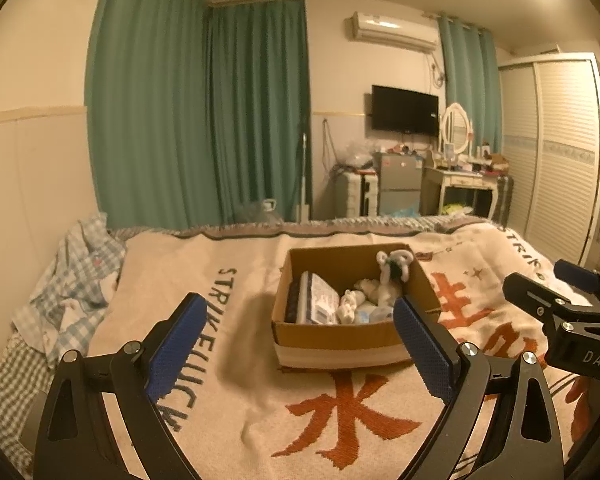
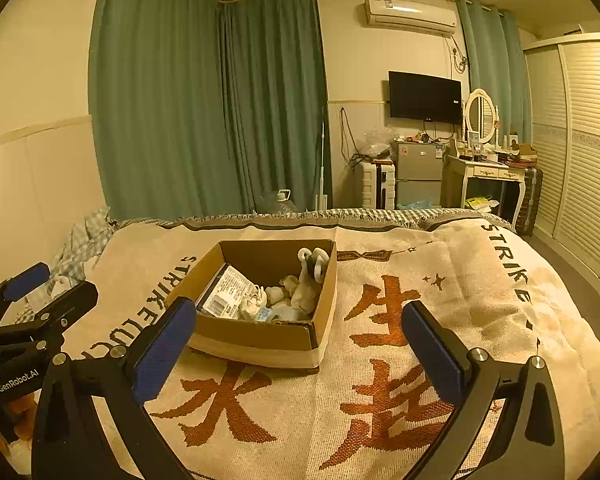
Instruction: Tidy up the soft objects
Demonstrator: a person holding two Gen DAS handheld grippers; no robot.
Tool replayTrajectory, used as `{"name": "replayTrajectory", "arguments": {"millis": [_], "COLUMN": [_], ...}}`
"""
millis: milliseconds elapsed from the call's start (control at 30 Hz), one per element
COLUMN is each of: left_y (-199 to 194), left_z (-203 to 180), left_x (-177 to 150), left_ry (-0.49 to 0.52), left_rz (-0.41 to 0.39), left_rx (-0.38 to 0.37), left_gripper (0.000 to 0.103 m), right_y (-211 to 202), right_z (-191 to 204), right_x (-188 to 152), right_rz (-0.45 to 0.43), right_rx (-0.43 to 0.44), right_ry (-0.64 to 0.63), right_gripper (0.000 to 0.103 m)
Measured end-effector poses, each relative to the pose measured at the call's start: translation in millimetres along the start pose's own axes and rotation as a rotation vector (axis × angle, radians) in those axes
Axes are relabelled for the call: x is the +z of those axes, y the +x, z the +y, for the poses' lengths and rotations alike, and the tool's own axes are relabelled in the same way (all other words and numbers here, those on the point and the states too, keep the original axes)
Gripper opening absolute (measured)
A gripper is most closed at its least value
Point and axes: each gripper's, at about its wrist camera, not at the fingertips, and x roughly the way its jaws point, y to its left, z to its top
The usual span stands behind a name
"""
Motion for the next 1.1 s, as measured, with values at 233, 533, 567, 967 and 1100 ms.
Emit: {"name": "replayTrajectory", "arguments": {"millis": [233,533,567,967,1100], "left_y": [0.9,1.8,2.4,4.6,4.8], "left_z": [1.0,0.8,1.4,6.0,6.0], "left_x": [-1.3,-1.5,-1.9,-3.2,-3.3], "left_ry": [0.001,0.011,0.012,0.008,0.011], "left_rz": [0.003,0.004,0.005,0.007,0.005], "left_rx": [0.001,0.001,0.000,0.005,0.005], "left_gripper": [0.096,0.096,0.096,0.096,0.096], "right_y": [-0.4,1.6,1.9,3.0,2.8], "right_z": [1.3,2.0,1.6,2.8,3.0], "right_x": [-0.8,-2.0,-2.3,-5.8,-6.1], "right_rz": [-0.002,0.004,0.005,0.011,0.012], "right_rx": [-0.003,-0.003,-0.003,-0.008,-0.011], "right_ry": [0.000,0.002,0.002,-0.012,-0.013], "right_gripper": [0.103,0.103,0.103,0.103,0.103]}}
